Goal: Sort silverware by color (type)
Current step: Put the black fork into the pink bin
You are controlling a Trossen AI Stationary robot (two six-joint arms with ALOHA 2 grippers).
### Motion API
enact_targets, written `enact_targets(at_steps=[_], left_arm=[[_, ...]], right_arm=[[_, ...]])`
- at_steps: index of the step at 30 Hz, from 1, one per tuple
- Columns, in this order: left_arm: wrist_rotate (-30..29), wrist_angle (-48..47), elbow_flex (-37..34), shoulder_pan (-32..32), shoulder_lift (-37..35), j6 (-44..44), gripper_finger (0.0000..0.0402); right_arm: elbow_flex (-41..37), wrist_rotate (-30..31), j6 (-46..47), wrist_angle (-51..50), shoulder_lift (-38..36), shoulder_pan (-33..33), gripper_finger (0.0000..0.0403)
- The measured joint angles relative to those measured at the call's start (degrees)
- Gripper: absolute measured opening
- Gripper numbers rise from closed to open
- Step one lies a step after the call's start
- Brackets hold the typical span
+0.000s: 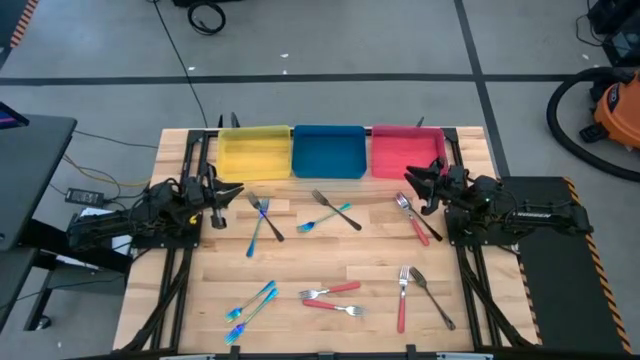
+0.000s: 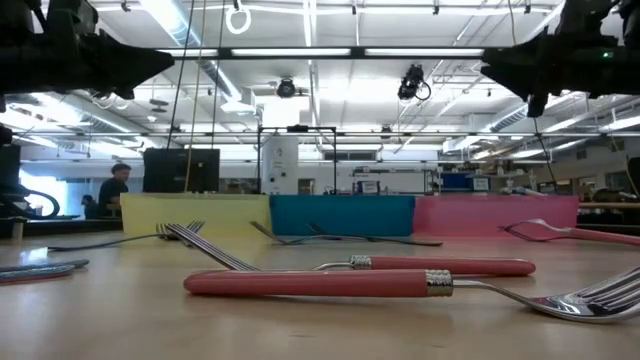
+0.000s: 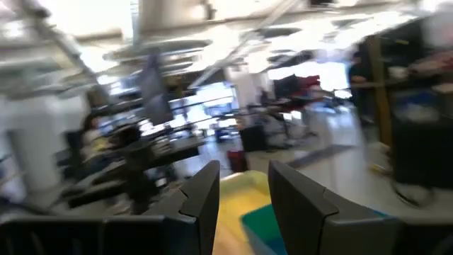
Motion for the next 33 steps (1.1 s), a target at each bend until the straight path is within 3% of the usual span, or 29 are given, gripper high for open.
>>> enact_targets(at_steps=[5,8,14,20,27,33], left_arm=[[0.0,-0.1,0.0,0.0,0.0,3.4,0.0043],[0.0,0.1,0.0,0.0,0.0,-0.4,0.0043],[0.0,0.8,0.0,0.0,0.0,-8.3,0.0043],[0.0,3.2,0.0,0.0,0.0,-9.1,0.0043],[0.0,3.9,0.0,0.0,0.0,-9.1,0.0043],[0.0,8.4,0.1,0.0,0.0,-7.3,0.0043]], right_arm=[[0.0,-1.7,1.7,-1.0,0.0,0.0,0.0130],[0.0,-1.4,1.7,-1.7,0.1,0.0,0.0130],[0.0,4.6,2.9,-1.3,0.6,-0.1,0.0129],[0.1,0.0,5.3,1.8,4.1,0.0,0.0129],[8.9,0.8,2.2,1.0,16.4,-0.2,0.0129],[20.8,1.5,-1.4,-8.0,31.9,-0.2,0.0129]])
